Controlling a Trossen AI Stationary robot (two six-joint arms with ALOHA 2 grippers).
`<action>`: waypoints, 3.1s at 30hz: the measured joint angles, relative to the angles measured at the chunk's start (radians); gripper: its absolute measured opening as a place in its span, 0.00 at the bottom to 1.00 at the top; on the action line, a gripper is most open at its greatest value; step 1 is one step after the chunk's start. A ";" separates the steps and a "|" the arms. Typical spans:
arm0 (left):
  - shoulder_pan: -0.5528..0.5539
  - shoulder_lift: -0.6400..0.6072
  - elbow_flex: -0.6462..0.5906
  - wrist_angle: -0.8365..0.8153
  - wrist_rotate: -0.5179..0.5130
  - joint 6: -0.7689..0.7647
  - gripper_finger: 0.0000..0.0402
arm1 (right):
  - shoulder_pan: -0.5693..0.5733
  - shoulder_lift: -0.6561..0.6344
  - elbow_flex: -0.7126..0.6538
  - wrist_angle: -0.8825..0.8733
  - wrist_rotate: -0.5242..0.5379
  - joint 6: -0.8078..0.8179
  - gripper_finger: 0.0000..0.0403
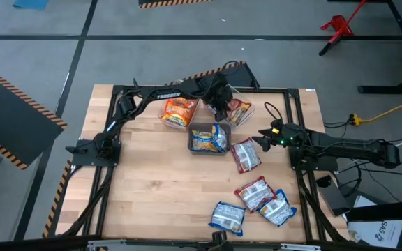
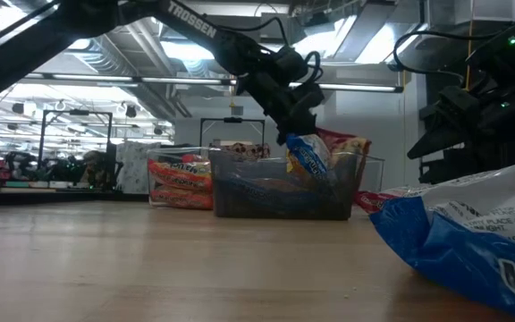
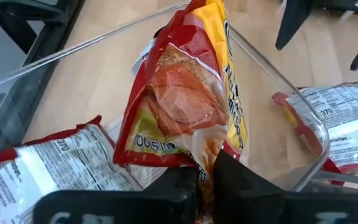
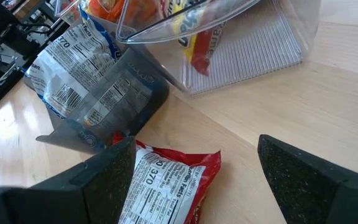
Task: Sort Maruchan noodles
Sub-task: Put the red noodle pack into the right transparent bin
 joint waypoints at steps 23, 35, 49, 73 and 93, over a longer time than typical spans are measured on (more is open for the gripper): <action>0.017 -0.067 0.000 -0.006 -0.179 0.006 0.26 | 0.000 0.000 0.000 0.000 -0.003 0.008 0.80; -0.081 -0.407 0.002 -0.169 0.043 -0.263 0.26 | 0.000 0.065 0.000 -0.002 -0.006 -0.014 0.80; -0.352 -0.689 0.001 -0.284 -0.385 -0.486 0.26 | 0.000 0.401 0.002 0.084 -0.008 0.000 0.80; -0.609 -0.912 0.001 -0.341 -0.505 -0.498 0.26 | 0.124 0.522 0.723 -0.909 0.021 0.101 0.60; -0.690 -0.910 0.000 -0.371 -0.502 -0.463 0.26 | 0.466 0.903 0.624 -0.609 0.075 0.624 0.02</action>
